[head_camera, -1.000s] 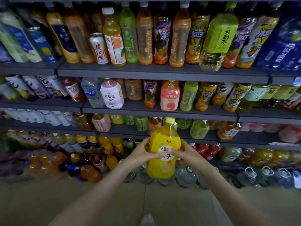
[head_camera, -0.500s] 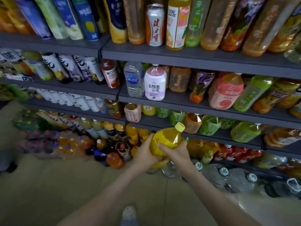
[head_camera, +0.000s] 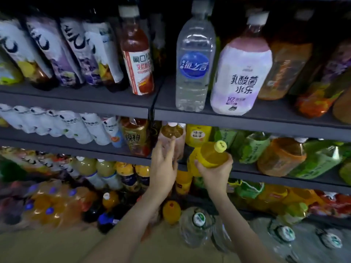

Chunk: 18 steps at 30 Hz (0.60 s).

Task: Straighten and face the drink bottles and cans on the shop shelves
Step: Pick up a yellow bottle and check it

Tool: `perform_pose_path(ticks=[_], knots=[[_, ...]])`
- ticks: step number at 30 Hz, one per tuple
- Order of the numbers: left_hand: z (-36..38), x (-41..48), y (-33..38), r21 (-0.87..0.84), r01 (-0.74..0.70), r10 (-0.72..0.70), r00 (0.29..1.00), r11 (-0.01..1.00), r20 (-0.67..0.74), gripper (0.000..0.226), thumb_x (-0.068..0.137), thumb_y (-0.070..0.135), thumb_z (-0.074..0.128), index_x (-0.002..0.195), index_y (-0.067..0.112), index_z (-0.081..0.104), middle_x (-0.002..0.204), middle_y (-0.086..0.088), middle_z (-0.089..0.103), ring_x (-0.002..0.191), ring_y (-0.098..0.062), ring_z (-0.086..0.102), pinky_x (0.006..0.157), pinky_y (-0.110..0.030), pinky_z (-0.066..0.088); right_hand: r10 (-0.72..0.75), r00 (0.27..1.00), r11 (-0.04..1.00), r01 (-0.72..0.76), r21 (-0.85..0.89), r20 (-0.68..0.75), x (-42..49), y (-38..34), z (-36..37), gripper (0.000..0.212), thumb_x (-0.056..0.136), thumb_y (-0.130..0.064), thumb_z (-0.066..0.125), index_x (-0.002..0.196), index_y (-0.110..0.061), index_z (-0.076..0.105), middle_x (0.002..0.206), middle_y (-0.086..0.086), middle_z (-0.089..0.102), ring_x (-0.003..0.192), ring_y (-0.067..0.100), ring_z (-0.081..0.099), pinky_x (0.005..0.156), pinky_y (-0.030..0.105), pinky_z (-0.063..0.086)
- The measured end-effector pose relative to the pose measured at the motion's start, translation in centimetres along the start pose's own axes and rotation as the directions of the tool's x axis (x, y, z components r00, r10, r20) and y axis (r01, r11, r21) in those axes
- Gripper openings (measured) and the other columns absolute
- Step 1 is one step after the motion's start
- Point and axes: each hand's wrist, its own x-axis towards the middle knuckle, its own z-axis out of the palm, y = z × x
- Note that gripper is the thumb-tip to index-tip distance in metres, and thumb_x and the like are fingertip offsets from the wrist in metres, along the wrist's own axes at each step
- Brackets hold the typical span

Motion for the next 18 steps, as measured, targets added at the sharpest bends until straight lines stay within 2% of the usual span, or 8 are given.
perform_pose_path(ticks=[2,4,7,11,16,18], knots=[[2.6,1.2,-1.8,0.013,-0.039,0.039,0.999,0.999,-0.026,0.088,0.079,0.006,0.07,0.149,0.022,0.018,0.15,-0.025,0.023,0.137,-0.042,0.027,0.103,-0.053,0.039,-0.066,0.997,0.997,0.065,-0.029,-0.033,1.7,1.1,2.1,0.113,0.056,-0.03,0.091,0.142,-0.006,0.022,0.135,0.014,0.037,0.127,0.028,0.039,0.103,0.038,0.039],[4.3,2.2,-2.7,0.025,-0.04,0.041,0.998,0.999,-0.054,0.087,0.077,0.005,0.071,0.147,0.019,0.023,0.15,-0.025,0.022,0.136,-0.042,0.024,0.103,-0.057,0.037,-0.103,0.991,0.993,0.098,-0.071,-0.08,3.1,1.3,3.6,0.114,0.054,-0.033,0.091,0.141,-0.005,0.023,0.136,0.016,0.037,0.127,0.031,0.037,0.104,0.041,0.038],[5.8,3.2,-3.3,0.052,-0.067,0.072,0.994,0.996,-0.088,0.089,0.073,0.002,0.073,0.147,0.017,0.027,0.149,-0.026,0.024,0.134,-0.038,0.023,0.102,-0.055,0.039,-0.094,0.987,0.989,0.077,-0.123,-0.132,4.9,0.5,5.2,0.115,0.053,-0.039,0.09,0.14,-0.004,0.023,0.137,0.018,0.035,0.127,0.036,0.035,0.102,0.043,0.036],[6.2,3.4,-2.6,0.029,-0.013,0.016,0.992,0.999,-0.125,0.088,0.071,0.003,0.075,0.145,0.018,0.03,0.147,-0.026,0.03,0.132,-0.037,0.027,0.102,-0.049,0.041,-0.054,0.992,0.981,0.031,-0.194,-0.115,5.8,-0.6,6.3,0.121,0.053,-0.04,0.09,0.141,0.002,0.018,0.139,0.019,0.029,0.128,0.036,0.029,0.106,0.04,0.028],[3.7,3.0,-0.6,-0.026,0.059,-0.059,0.998,0.998,-0.003,0.082,0.078,0.008,0.071,0.146,0.02,0.026,0.146,-0.026,0.032,0.132,-0.04,0.036,0.102,-0.047,0.043,0.061,0.998,0.971,-0.061,-0.231,-0.009,4.5,-2.4,5.3,0.128,0.053,-0.037,0.09,0.145,-0.002,0.009,0.143,0.024,0.022,0.13,0.043,0.027,0.109,0.051,0.028],[1.5,2.4,0.2,-0.052,0.106,-0.099,0.988,0.993,0.12,0.087,0.078,0.004,0.068,0.147,0.021,0.019,0.147,-0.021,0.03,0.13,-0.037,0.038,0.1,-0.042,0.043,0.073,0.997,0.953,-0.06,-0.297,0.033,2.7,-3.8,4.3,0.128,0.055,-0.031,0.09,0.146,-0.001,0.006,0.142,0.027,0.023,0.129,0.045,0.028,0.108,0.051,0.029]])
